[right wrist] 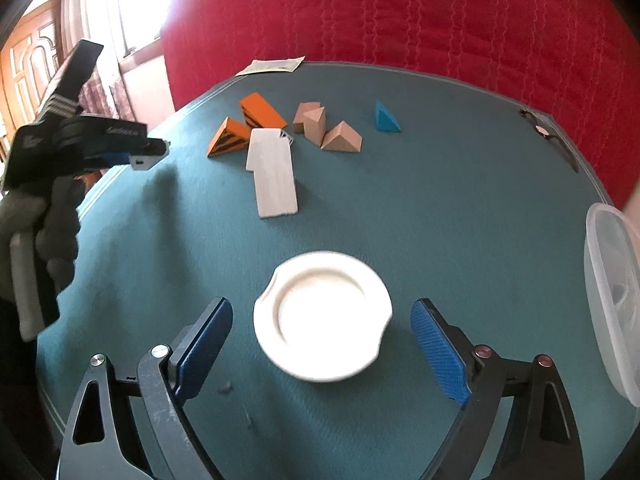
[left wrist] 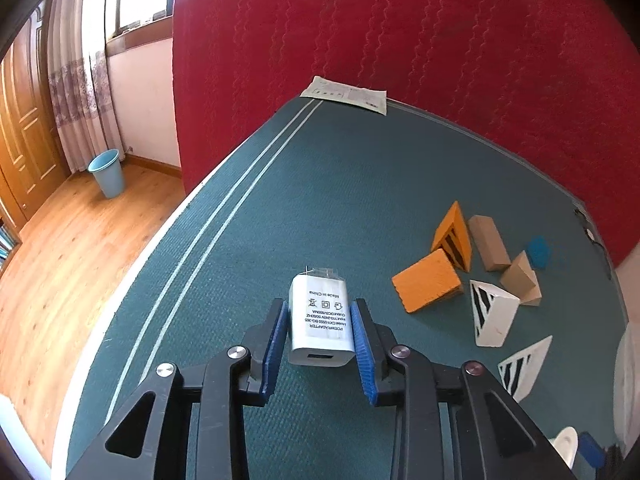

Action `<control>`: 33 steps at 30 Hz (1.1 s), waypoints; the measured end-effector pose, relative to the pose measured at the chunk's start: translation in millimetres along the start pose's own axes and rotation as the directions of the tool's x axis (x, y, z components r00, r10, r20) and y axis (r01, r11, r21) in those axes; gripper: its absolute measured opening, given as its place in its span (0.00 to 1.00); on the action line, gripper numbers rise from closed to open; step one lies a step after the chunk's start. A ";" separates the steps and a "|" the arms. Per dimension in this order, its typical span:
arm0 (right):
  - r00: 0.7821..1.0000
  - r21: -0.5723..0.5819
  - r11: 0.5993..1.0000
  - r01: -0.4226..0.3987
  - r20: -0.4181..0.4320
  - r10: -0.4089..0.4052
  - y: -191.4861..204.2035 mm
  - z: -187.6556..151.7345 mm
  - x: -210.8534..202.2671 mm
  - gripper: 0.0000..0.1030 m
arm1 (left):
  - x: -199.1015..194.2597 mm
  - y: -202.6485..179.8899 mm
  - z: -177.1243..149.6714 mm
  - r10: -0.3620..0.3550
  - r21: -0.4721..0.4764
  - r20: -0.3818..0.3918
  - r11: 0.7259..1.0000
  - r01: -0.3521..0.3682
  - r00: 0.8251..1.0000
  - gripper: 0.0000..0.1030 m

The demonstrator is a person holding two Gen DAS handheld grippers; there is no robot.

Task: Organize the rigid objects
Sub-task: 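Close left gripper on white charger while right gripper grasps top white plate, then carry charger with left tool and plate with right tool over clear basin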

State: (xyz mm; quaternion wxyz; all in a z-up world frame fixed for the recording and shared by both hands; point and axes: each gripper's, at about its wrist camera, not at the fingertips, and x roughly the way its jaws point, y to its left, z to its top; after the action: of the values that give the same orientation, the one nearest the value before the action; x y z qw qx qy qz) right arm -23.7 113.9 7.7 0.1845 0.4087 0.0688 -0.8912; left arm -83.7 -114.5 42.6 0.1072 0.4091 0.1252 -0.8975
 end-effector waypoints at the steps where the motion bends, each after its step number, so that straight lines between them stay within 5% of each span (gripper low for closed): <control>1: 1.000 0.002 1.000 -0.002 -0.002 0.002 0.3 1.0 1.4 0.77 | -1.2 -0.4 -0.3 -0.002 0.003 0.001 1.000 0.002 1.000 0.33; 4: 1.000 0.002 1.000 0.001 -0.022 -0.001 0.9 1.1 8.3 0.66 | -4.8 -1.9 -1.1 -0.010 0.008 0.005 1.000 0.010 1.000 0.33; 33: 0.987 0.119 0.990 0.070 0.132 -0.086 -61.1 -14.3 -61.1 0.66 | -33.5 -46.0 -27.4 -0.065 0.121 0.026 0.991 0.061 0.998 0.33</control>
State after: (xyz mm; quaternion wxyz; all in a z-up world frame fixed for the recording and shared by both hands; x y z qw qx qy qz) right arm -0.6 190.8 42.6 0.1299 0.3533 0.0208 -0.9262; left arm -56.3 -59.4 57.0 0.0558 0.3971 0.0821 -0.9124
